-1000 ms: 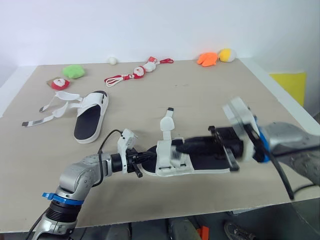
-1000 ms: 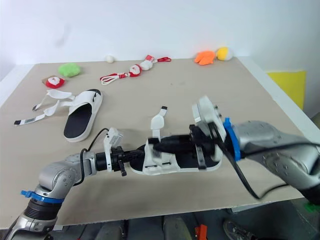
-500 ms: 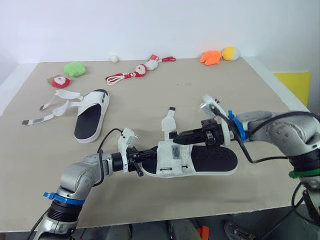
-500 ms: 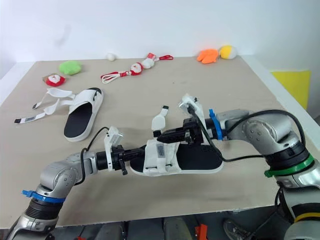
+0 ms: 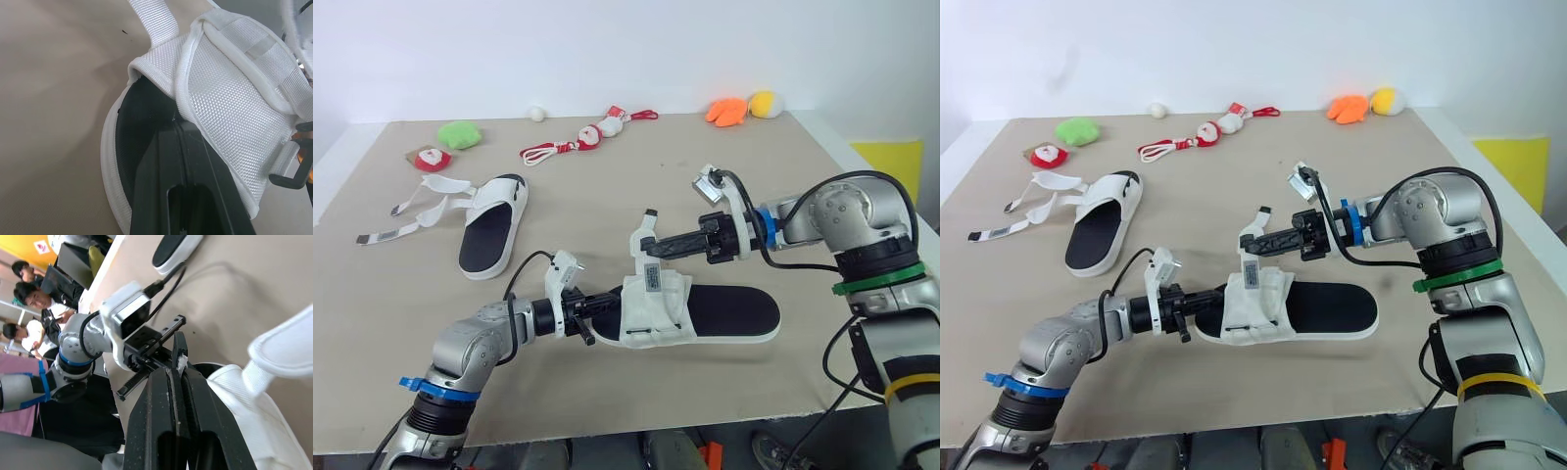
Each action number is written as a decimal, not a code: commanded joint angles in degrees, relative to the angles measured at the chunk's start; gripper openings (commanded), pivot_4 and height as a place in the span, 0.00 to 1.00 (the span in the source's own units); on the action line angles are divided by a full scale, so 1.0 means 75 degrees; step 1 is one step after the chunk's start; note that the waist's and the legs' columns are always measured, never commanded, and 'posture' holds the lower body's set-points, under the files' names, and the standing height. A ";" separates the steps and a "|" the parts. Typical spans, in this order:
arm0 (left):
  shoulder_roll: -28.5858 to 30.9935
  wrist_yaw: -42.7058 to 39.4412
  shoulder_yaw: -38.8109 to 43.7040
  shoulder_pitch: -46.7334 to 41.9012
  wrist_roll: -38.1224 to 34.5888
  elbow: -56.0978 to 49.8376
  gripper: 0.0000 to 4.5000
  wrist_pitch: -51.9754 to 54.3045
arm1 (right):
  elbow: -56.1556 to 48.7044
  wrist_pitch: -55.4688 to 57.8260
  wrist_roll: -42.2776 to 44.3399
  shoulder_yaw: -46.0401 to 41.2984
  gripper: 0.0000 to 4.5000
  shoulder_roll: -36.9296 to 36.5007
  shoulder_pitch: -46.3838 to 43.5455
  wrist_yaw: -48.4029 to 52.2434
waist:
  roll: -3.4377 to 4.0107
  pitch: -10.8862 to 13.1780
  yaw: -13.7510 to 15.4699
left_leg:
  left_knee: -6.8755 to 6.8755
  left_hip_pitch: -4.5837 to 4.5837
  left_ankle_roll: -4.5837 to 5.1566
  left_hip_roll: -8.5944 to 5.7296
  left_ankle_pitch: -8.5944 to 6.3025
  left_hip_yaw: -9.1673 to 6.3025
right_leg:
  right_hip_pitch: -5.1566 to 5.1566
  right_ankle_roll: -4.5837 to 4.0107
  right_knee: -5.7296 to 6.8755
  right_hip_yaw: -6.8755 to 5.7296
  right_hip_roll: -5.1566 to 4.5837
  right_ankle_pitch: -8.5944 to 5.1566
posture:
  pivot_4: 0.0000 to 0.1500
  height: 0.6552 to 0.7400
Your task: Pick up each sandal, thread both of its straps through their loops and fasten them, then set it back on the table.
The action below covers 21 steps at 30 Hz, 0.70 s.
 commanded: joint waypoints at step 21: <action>-0.0105 0.0239 -0.0060 0.0253 0.0089 -0.0035 0.00 0.0111 | 0.1767 0.0461 -0.2078 -0.0152 0.03 0.0345 -0.1013 0.1265 | 0.0002 -0.0001 -0.0041 | 0.0005 -0.0008 0.0000 -0.0002 0.0000 0.0000 | -0.0004 0.0028 0.0000 0.0001 -0.0001 0.0016 | 1.00 1.00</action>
